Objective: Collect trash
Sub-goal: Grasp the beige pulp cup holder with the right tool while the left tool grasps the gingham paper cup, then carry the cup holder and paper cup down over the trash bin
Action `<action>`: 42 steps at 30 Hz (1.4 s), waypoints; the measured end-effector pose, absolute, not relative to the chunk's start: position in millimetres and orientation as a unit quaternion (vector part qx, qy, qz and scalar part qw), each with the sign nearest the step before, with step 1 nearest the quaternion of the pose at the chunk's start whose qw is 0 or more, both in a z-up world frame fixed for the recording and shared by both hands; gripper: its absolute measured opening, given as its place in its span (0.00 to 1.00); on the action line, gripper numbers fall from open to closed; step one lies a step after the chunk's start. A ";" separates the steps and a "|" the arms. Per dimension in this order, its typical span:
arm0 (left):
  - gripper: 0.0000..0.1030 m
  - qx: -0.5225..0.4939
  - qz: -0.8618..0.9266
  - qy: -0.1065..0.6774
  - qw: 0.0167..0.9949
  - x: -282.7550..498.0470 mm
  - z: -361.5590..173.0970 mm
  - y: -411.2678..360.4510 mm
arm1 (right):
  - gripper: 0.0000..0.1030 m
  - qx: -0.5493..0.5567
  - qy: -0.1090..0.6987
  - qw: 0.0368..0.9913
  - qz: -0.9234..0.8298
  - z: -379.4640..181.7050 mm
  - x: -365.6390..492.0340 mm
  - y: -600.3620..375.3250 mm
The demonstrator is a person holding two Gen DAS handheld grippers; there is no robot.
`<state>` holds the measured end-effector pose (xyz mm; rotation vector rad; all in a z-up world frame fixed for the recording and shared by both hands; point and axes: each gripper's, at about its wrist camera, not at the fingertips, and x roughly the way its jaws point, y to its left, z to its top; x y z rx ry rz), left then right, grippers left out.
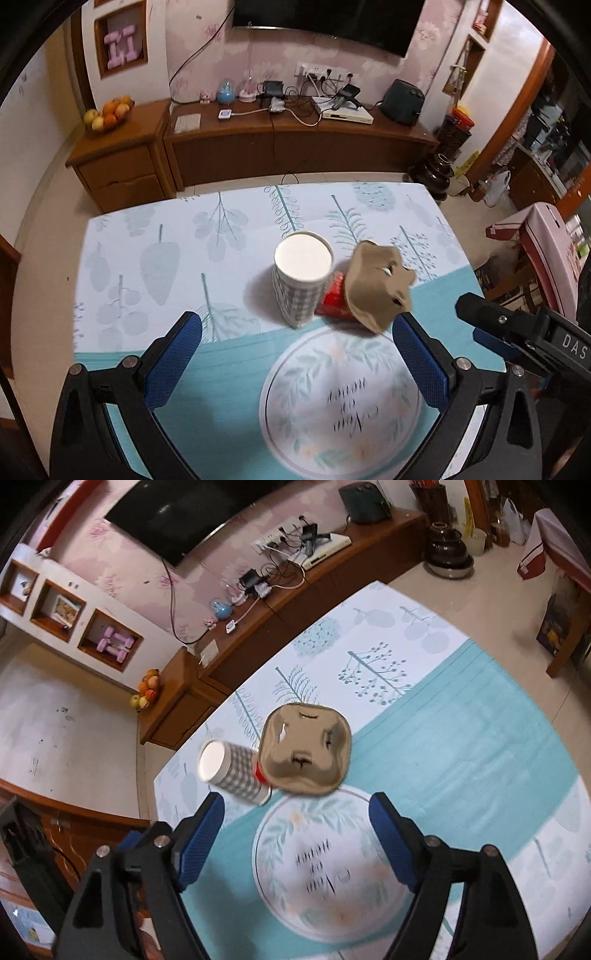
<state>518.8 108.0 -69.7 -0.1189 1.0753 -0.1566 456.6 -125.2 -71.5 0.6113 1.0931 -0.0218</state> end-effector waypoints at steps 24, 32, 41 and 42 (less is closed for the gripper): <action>0.53 -0.058 -0.090 0.539 0.835 581.5 -153.0 95.6 | 0.71 0.312 0.575 0.755 -0.046 -173.4 541.3 -117.1; 0.38 -0.047 -0.105 0.538 0.835 558.5 -155.5 93.1 | 0.66 0.263 0.592 0.762 0.003 -169.4 530.4 -99.7; 0.38 -0.033 -0.121 0.555 0.822 504.1 -149.7 92.3 | 0.66 0.237 0.624 0.744 0.031 -167.3 483.2 -91.4; 0.38 -0.034 -0.122 0.554 0.823 496.6 -147.2 92.9 | 0.66 0.238 0.624 0.743 0.032 -166.7 477.0 -91.7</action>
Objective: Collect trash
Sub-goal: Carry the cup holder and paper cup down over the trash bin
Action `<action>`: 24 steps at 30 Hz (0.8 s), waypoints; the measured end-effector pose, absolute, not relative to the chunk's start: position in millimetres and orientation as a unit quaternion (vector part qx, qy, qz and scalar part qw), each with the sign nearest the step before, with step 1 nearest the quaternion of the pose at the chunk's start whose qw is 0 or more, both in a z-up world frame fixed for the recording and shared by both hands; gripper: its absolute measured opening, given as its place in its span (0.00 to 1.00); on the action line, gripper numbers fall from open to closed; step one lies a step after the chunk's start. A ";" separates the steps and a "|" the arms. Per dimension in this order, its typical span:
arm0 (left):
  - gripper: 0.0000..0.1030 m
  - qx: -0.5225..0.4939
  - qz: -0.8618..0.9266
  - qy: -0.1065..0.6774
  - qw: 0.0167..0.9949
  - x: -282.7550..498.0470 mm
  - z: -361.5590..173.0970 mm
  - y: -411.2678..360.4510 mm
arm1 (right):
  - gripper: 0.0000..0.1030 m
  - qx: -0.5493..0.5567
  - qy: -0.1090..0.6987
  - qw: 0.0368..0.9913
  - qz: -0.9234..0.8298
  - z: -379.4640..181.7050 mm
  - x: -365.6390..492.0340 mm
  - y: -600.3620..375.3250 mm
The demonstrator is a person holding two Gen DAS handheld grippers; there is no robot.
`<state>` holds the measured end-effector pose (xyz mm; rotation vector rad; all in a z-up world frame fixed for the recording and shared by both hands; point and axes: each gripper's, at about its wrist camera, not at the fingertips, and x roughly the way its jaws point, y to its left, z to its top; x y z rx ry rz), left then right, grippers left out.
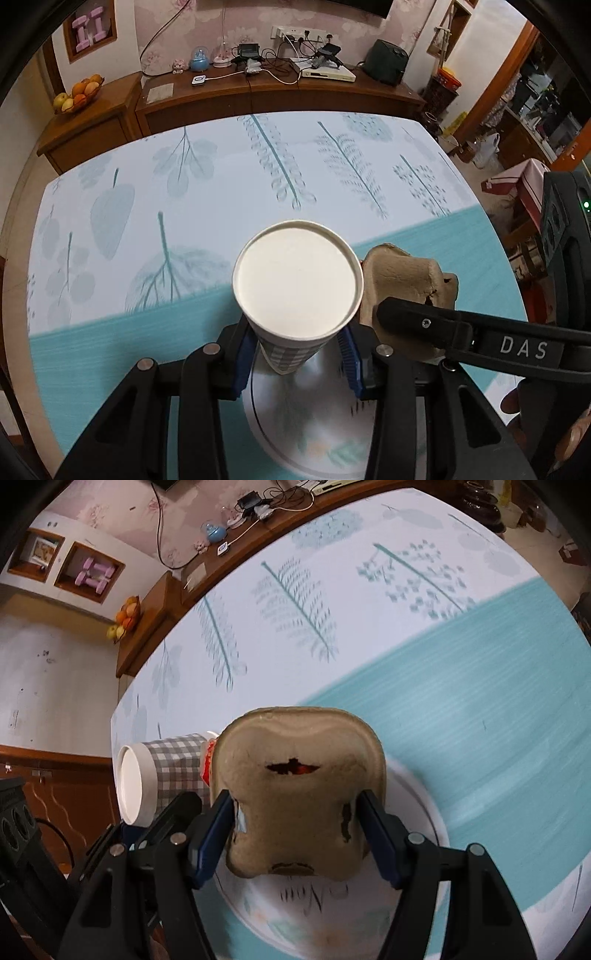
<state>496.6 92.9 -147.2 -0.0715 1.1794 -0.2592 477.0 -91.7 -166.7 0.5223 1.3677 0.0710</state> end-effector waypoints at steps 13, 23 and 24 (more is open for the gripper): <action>0.38 -0.028 -0.128 0.531 0.837 394.3 -90.8 89.3 | 0.66 0.263 0.596 0.757 0.049 -136.0 372.0 -103.9; 0.38 -0.026 -0.107 0.505 0.856 281.6 -49.9 65.0 | 0.66 0.274 0.568 0.770 0.095 -100.5 271.5 -130.8; 0.38 -0.027 -0.103 0.502 0.858 266.0 -46.4 61.2 | 0.66 0.272 0.566 0.771 0.101 -97.5 260.5 -134.8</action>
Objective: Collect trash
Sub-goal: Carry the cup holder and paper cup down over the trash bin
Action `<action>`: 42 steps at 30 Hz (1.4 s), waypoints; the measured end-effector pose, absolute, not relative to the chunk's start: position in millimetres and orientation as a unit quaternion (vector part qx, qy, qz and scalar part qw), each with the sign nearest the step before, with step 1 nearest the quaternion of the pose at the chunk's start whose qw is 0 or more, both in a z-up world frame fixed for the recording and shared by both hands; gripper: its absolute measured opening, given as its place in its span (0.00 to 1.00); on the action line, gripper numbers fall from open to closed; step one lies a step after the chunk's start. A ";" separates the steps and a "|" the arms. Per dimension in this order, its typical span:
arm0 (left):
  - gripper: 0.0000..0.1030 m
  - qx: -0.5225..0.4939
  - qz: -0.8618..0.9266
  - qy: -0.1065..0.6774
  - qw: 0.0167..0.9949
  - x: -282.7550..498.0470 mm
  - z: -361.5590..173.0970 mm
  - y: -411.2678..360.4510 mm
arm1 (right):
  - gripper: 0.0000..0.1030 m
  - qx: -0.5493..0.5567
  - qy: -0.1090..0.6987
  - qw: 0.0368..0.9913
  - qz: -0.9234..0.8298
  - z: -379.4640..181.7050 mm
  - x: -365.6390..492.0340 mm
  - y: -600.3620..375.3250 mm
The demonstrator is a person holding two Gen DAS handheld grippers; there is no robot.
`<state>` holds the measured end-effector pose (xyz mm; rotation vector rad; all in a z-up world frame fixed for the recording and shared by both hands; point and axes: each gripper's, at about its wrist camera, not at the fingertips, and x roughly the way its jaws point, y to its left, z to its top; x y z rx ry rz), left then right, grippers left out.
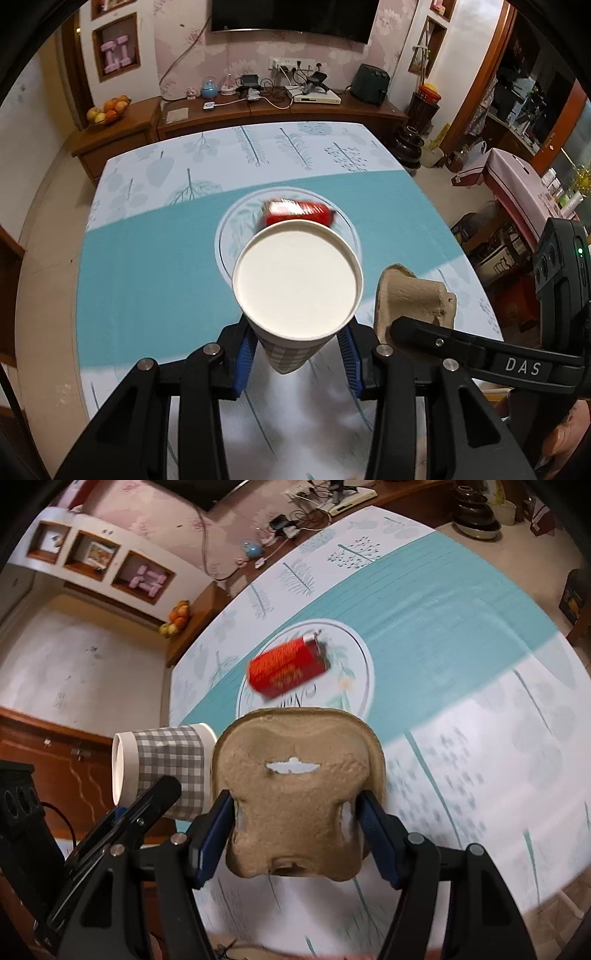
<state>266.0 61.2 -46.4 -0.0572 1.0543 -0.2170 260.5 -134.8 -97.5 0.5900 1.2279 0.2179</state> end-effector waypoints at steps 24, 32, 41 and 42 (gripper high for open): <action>0.38 -0.026 -0.049 0.528 0.847 36.9 -64.2 -19.7 | 0.66 0.214 0.591 0.761 0.161 -94.4 53.3 -207.4; 0.38 -0.016 -0.059 0.575 0.816 14.5 -127.8 -21.7 | 0.66 0.216 0.622 0.739 0.142 -150.6 22.0 -200.4; 0.38 -0.015 -0.074 0.615 0.785 4.4 -222.5 -18.2 | 0.66 0.231 0.642 0.725 0.088 -236.6 4.1 -195.9; 0.39 -0.015 -0.075 0.619 0.782 3.1 -235.4 -17.9 | 0.66 0.237 0.646 0.721 0.081 -248.3 1.5 -197.2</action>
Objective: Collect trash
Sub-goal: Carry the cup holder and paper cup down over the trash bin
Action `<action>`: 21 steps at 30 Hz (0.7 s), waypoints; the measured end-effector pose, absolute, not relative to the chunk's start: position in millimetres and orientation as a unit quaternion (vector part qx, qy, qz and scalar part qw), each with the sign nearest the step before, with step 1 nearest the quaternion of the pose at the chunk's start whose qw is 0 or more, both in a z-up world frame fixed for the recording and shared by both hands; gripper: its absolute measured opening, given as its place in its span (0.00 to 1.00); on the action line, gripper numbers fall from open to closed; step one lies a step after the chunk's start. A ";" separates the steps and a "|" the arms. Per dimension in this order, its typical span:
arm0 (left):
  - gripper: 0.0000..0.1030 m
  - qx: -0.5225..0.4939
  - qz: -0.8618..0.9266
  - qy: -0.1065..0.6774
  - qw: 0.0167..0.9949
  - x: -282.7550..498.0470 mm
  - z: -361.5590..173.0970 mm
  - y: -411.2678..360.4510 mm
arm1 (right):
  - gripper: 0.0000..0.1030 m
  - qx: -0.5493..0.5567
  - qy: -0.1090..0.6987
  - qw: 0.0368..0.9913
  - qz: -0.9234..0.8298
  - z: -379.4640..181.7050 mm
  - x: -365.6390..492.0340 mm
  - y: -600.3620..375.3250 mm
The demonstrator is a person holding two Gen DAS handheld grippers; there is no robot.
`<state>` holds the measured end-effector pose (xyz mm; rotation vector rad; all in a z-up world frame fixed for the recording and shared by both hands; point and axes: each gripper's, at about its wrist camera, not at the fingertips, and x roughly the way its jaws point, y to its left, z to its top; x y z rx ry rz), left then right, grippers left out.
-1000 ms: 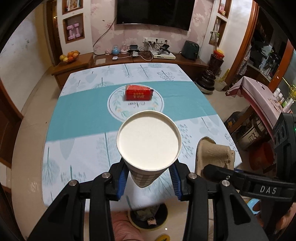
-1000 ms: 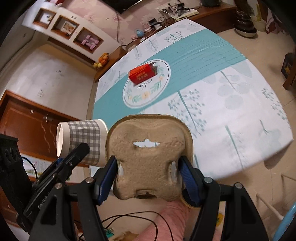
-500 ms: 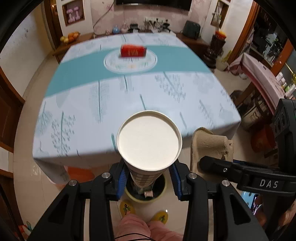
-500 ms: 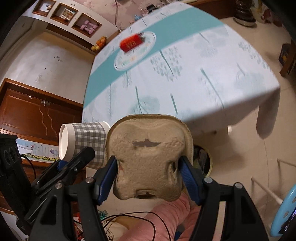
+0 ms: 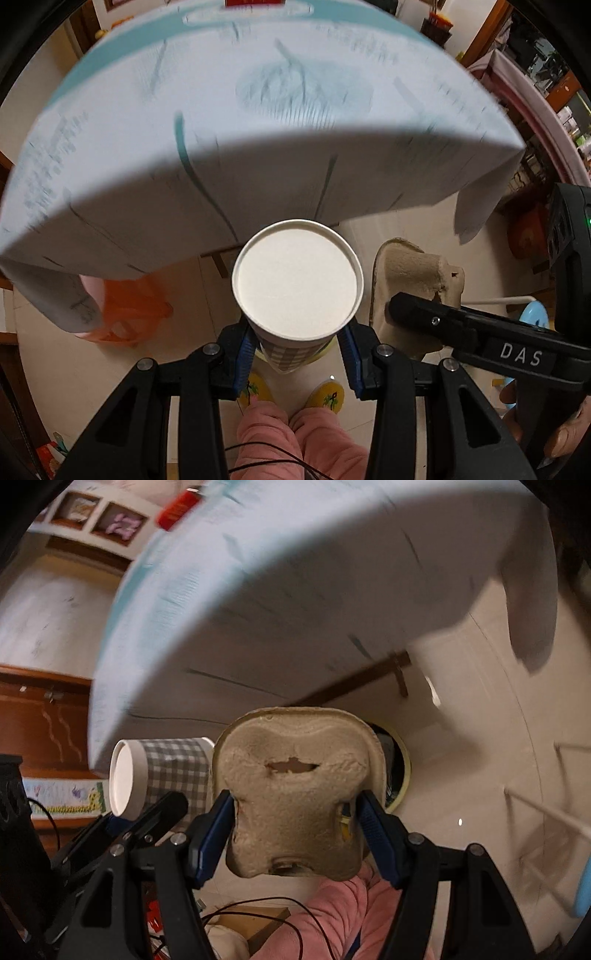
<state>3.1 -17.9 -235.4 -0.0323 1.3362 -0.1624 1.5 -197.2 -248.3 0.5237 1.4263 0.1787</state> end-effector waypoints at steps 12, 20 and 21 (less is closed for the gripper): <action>0.39 -0.030 -0.077 0.661 0.746 7.1 -355.6 -14.6 | 0.66 0.298 0.659 0.691 0.023 -360.6 -19.0 -212.0; 0.59 -0.021 -0.064 0.667 0.742 12.7 -399.6 -13.3 | 0.66 0.310 0.661 0.684 0.007 -398.8 -24.2 -214.6; 0.61 -0.021 -0.061 0.666 0.743 14.1 -402.3 -12.6 | 0.66 0.310 0.661 0.683 0.006 -401.7 -23.1 -214.0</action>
